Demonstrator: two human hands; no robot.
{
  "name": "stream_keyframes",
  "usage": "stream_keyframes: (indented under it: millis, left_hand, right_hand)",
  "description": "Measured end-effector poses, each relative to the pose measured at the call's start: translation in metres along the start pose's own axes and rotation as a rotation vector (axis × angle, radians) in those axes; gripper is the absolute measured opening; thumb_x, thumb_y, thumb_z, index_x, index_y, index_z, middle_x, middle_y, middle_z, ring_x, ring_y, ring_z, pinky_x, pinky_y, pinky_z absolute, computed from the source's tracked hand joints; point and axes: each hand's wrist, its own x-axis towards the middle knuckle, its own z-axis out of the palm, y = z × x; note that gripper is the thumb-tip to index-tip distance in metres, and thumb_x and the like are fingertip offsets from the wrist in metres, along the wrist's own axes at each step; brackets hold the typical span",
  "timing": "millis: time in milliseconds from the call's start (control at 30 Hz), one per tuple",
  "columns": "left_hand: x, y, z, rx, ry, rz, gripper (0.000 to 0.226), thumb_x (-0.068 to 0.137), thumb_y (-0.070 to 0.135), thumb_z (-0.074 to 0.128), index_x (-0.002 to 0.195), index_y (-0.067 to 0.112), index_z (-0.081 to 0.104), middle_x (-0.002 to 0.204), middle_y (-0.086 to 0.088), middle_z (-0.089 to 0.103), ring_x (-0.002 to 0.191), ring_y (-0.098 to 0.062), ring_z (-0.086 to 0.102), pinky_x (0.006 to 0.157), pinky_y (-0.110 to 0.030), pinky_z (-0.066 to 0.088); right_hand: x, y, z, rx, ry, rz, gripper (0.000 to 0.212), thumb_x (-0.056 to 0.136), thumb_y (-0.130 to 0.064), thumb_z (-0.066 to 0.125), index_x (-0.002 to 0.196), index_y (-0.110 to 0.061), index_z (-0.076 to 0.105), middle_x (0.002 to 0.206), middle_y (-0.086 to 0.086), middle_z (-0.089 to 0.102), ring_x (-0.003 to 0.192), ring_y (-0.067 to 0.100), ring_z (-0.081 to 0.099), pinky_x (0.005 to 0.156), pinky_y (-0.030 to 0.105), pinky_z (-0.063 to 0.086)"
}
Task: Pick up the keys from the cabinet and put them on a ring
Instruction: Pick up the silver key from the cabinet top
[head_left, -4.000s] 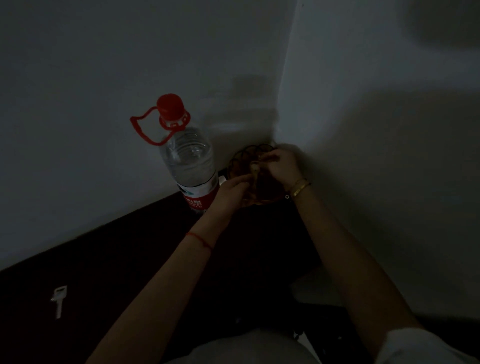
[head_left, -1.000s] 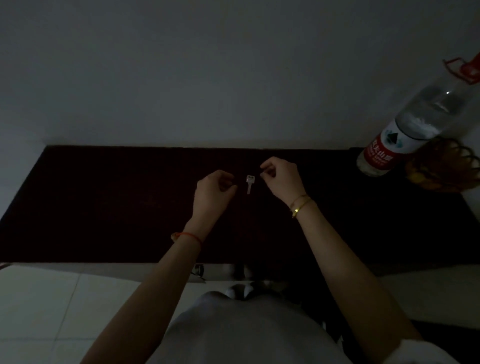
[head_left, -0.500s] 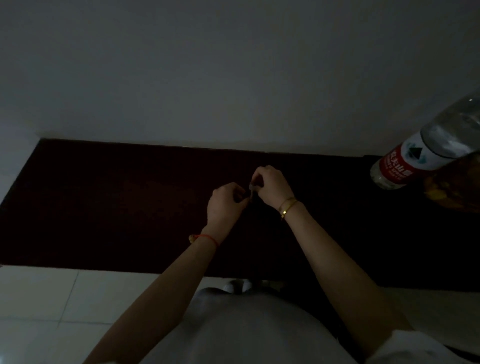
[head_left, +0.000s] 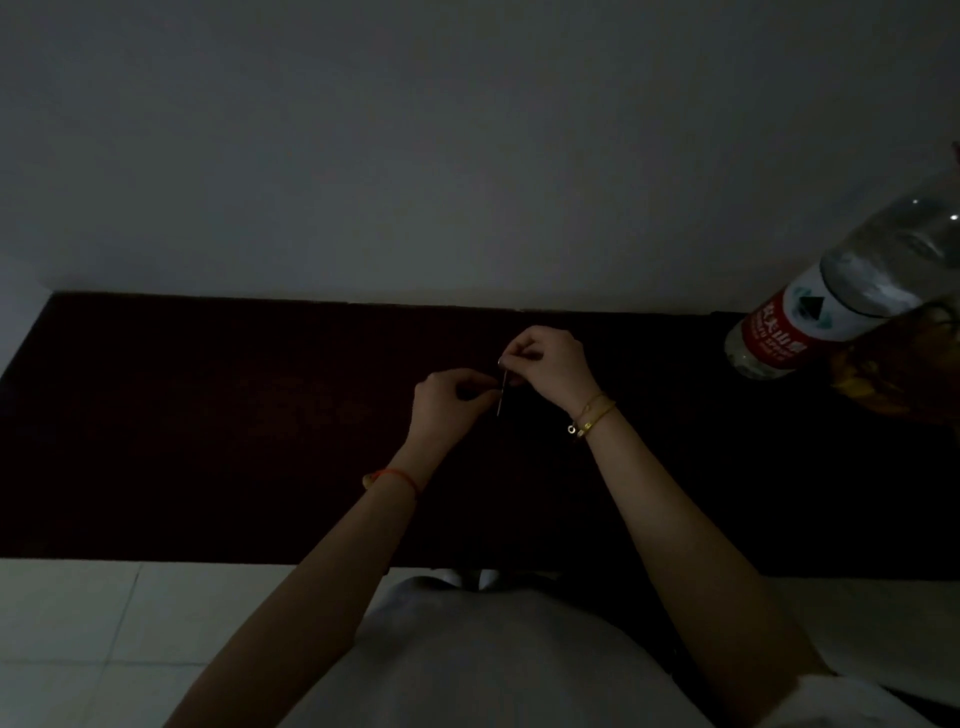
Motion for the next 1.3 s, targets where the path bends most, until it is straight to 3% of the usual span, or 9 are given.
stream_keyframes:
  millis: [100, 167, 400, 633, 933, 1300]
  left_hand:
    - [-0.003, 0.007, -0.001, -0.21, -0.073, -0.074, 0.012, 0.082, 0.033, 0.07, 0.093, 0.038, 0.07, 0.095, 0.016, 0.068, 0.087, -0.001, 0.065, 0.072, -0.017, 0.051]
    - [-0.009, 0.013, -0.001, -0.347, -0.1, -0.091, 0.007, 0.081, 0.03, 0.072, 0.085, 0.036, 0.072, 0.09, 0.011, 0.072, 0.079, -0.001, 0.067, 0.065, -0.013, 0.051]
    - [-0.026, 0.028, 0.0, -0.592, -0.188, -0.095, 0.009, 0.082, 0.023, 0.071, 0.088, 0.022, 0.077, 0.081, 0.006, 0.074, 0.074, -0.005, 0.064, 0.072, -0.02, 0.053]
    - [-0.038, 0.033, 0.003, -0.608, -0.263, -0.041, 0.009, 0.081, 0.027, 0.072, 0.088, 0.023, 0.077, 0.08, 0.007, 0.073, 0.07, -0.002, 0.063, 0.063, -0.015, 0.05]
    - [-0.056, 0.048, 0.019, -0.577, -0.36, 0.063, 0.007, 0.082, 0.021, 0.071, 0.082, 0.025, 0.077, 0.069, 0.011, 0.071, 0.062, 0.003, 0.061, 0.057, -0.011, 0.047]
    - [-0.071, 0.076, 0.056, -0.485, -0.482, 0.111, 0.008, 0.082, 0.022, 0.072, 0.088, 0.021, 0.076, 0.071, 0.008, 0.069, 0.064, 0.0, 0.059, 0.062, -0.014, 0.047]
  right_hand:
    - [-0.005, -0.002, -0.012, 0.179, -0.015, 0.024, 0.005, 0.079, -0.006, 0.069, 0.08, -0.009, 0.065, 0.094, 0.021, 0.072, 0.09, 0.03, 0.07, 0.085, 0.045, 0.058]
    - [-0.011, -0.005, -0.019, 0.32, -0.026, 0.039, 0.005, 0.082, -0.002, 0.065, 0.084, -0.006, 0.063, 0.097, 0.025, 0.071, 0.091, 0.031, 0.07, 0.086, 0.045, 0.057]
    - [-0.041, -0.02, -0.04, 0.464, 0.051, 0.01, 0.019, 0.084, 0.003, 0.06, 0.1, 0.013, 0.058, 0.096, 0.025, 0.066, 0.083, 0.022, 0.067, 0.073, 0.024, 0.059]
    - [-0.072, -0.02, -0.05, 0.52, 0.121, -0.007, 0.016, 0.084, 0.002, 0.061, 0.098, 0.011, 0.06, 0.098, 0.027, 0.066, 0.094, 0.031, 0.068, 0.083, 0.038, 0.059]
    - [-0.112, -0.005, -0.064, 0.549, 0.243, -0.022, 0.009, 0.084, -0.003, 0.063, 0.093, 0.0, 0.064, 0.09, 0.014, 0.068, 0.086, 0.019, 0.069, 0.073, 0.028, 0.059]
    - [-0.159, 0.019, -0.092, 0.588, 0.415, 0.024, 0.018, 0.084, -0.001, 0.062, 0.099, 0.009, 0.061, 0.092, 0.016, 0.066, 0.082, 0.02, 0.068, 0.07, 0.024, 0.06]
